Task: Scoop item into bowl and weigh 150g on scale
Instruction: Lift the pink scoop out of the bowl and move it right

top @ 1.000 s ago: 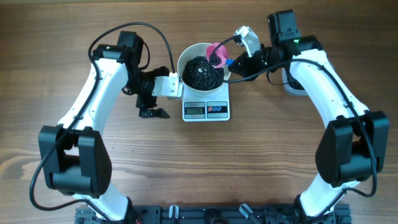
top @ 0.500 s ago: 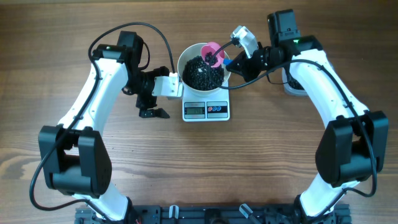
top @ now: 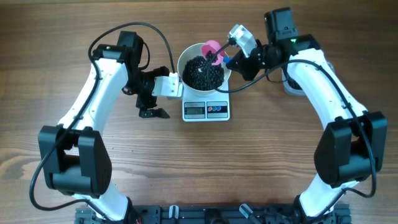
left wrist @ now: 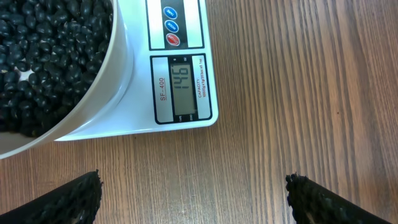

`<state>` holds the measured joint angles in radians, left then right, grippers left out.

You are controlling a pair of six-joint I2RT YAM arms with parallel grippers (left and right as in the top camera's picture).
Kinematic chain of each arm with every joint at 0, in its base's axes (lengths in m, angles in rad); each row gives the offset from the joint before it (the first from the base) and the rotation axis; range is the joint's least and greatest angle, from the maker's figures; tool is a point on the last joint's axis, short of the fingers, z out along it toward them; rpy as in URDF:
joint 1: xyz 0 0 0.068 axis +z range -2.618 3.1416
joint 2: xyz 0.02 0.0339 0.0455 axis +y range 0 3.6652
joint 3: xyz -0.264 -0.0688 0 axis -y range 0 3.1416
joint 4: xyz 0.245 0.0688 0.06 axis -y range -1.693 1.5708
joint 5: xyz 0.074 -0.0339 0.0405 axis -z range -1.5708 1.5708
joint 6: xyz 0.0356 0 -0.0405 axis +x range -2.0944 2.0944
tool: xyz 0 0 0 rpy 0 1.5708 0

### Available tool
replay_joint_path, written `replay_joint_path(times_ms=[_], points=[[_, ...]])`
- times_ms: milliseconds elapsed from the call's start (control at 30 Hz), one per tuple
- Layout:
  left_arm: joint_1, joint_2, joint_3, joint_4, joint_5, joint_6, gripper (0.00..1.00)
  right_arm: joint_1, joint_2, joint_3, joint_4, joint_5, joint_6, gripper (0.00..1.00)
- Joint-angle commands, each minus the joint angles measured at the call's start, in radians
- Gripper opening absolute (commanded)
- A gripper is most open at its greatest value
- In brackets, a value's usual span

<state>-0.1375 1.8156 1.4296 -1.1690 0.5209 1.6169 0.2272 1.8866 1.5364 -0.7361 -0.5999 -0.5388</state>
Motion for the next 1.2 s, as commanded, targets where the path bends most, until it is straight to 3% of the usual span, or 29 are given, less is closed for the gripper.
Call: replay_joint_path(times_ms=[0, 100, 1033, 1167], points=[[-0.003, 0.000, -0.006, 0.000, 0.001, -0.002, 1.00, 0.008, -0.028, 0.058, 0.010, -0.009, -0.064, 0.04], [-0.003, 0.000, -0.006, 0.000, 0.002, -0.002, 1.00, 0.006, -0.028, 0.068, 0.010, 0.075, -0.021, 0.04], [-0.003, 0.000, -0.006, 0.000, 0.001, -0.002, 1.00, 0.006, -0.028, 0.068, 0.019, -0.031, 0.020, 0.04], [-0.003, 0.000, -0.006, 0.000, 0.001, -0.002, 1.00, -0.013, -0.028, 0.068, 0.026, -0.106, 0.077, 0.04]])
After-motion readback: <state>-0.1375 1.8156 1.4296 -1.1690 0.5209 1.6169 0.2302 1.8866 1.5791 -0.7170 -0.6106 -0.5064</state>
